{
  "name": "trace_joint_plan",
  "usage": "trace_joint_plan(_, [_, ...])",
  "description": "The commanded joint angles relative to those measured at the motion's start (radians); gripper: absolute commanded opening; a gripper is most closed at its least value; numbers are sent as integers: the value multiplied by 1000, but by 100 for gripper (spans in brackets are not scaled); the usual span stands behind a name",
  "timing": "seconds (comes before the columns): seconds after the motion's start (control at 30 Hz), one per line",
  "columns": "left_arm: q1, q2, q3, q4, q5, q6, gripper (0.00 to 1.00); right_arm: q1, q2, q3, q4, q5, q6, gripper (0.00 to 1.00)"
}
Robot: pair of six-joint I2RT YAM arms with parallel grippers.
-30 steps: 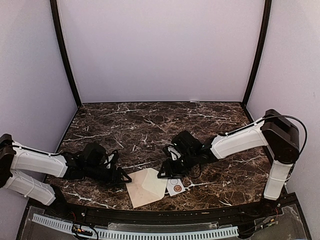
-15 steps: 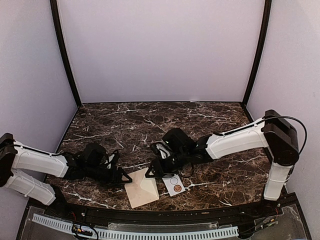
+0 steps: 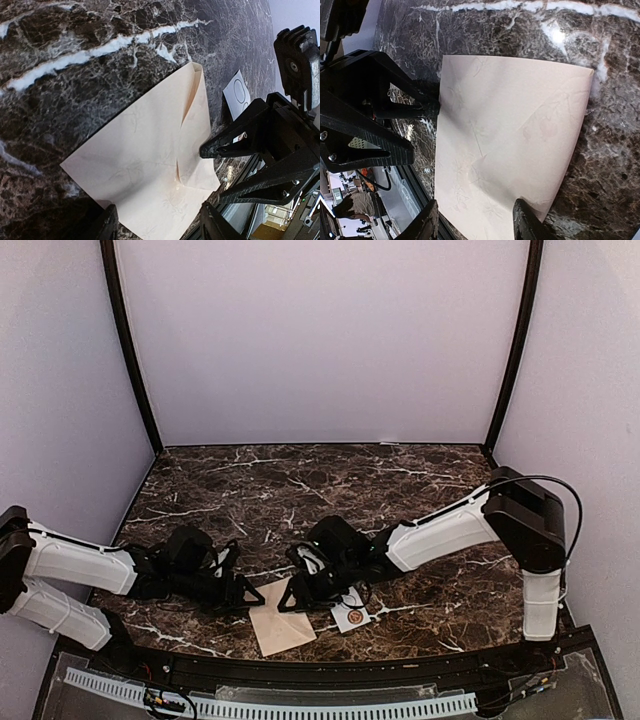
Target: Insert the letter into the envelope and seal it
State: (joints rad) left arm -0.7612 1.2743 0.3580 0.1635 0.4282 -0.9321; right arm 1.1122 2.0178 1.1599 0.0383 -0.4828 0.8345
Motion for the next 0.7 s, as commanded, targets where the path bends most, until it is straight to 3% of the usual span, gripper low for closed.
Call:
trace_joint_plan(0.0, [5,-13,-8,6,1,5,54,9,19,7,17,-3,13,49])
trace_joint_plan(0.37, [2,-135,165,-217,-142,126,54,-47,-269,-110,-84,116,-30,60])
trace_joint_plan(0.67, [-51,-13,335,-146,-102,153,55,-201,-430,-349,-101,154,-53,65])
